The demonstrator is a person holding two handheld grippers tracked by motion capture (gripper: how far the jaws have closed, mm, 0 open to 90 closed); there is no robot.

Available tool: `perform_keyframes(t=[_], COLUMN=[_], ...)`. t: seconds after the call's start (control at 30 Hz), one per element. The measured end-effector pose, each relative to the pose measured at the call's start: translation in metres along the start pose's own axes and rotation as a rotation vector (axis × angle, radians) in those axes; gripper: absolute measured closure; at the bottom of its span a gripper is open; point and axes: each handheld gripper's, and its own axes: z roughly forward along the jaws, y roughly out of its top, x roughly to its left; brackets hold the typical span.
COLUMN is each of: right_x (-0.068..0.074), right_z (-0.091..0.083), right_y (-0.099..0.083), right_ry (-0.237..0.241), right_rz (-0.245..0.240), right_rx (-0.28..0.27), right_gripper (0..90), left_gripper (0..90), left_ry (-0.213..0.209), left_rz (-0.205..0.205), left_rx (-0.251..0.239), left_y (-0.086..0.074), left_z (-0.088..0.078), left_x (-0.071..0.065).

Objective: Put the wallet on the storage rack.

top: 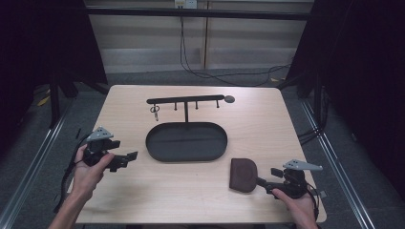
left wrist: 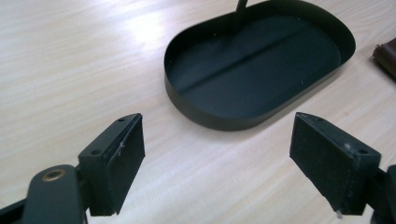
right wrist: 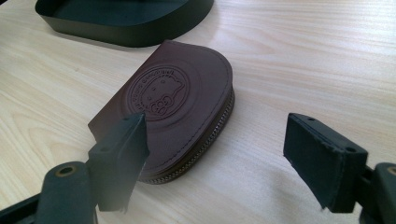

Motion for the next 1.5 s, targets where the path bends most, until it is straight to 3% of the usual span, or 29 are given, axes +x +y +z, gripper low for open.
perform_keyframes(t=[0.07, 0.13, 0.27, 0.37, 0.5, 0.57, 0.77, 0.97, 1.07, 1.13, 1.2, 1.4, 1.5], right_x=[-0.001, -0.001, -0.003, -0.003, -0.004, -0.002, 0.004, 0.008, 0.011, 0.011, 0.011, 0.01, 0.012], right_z=[-0.001, -0.002, -0.002, -0.002, -0.003, -0.003, -0.002, 0.003, 0.008, 0.012, 0.015, 0.026, 0.031], right_y=[0.0, 0.0, 0.002, 0.005, 0.008, 0.009, 0.014, 0.029, 0.039, 0.046, 0.051, 0.06, 0.065], right_ry=[0.002, -0.007, 0.018, 0.032, 0.028, 0.016, 0.03, 0.052, 0.059, 0.058, 0.06, 0.067, 0.051], right_rz=[0.003, 0.011, 0.044, 0.043, 0.048, 0.027, -0.002, -0.026, -0.042, -0.046, -0.042, -0.052, -0.064], right_rx=[-0.001, -0.004, 0.021, 0.026, 0.034, 0.05, 0.084, 0.148, 0.199, 0.235, 0.26, 0.318, 0.364], right_gripper=[21.9, 22.7, 24.1, 23.7, 21.9, 20.3, 19.3, 22.9, 23.6, 23.9, 23.7, 22.1, 20.1], left_gripper=[17.9, 17.8, 16.9, 16.3, 16.5, 16.6, 16.4, 16.2, 16.3, 16.9, 17.0, 16.9, 16.9], left_ry=[-0.017, 0.005, -0.006, -0.027, -0.036, -0.024, -0.044, -0.08, -0.086, -0.059, -0.079, -0.075, -0.084], left_rz=[-0.01, 0.014, 0.054, 0.017, -0.01, -0.02, -0.044, -0.028, -0.037, -0.017, -0.037, 0.006, -0.019], left_rx=[-0.005, 0.0, 0.02, 0.03, 0.013, -0.01, -0.015, -0.009, -0.037, -0.048, -0.044, -0.031, -0.024], left_y=[-0.01, -0.021, -0.035, -0.046, -0.06, -0.065, -0.073, -0.074, -0.074, -0.073, -0.075, -0.075, -0.074], left_z=[-0.004, -0.008, -0.012, -0.011, -0.01, -0.011, -0.002, -0.002, -0.006, -0.007, -0.007, -0.004, -0.001], left_x=[-0.006, -0.016, -0.028, -0.034, -0.037, -0.036, -0.026, -0.032, -0.035, -0.035, -0.035, -0.037, -0.036])
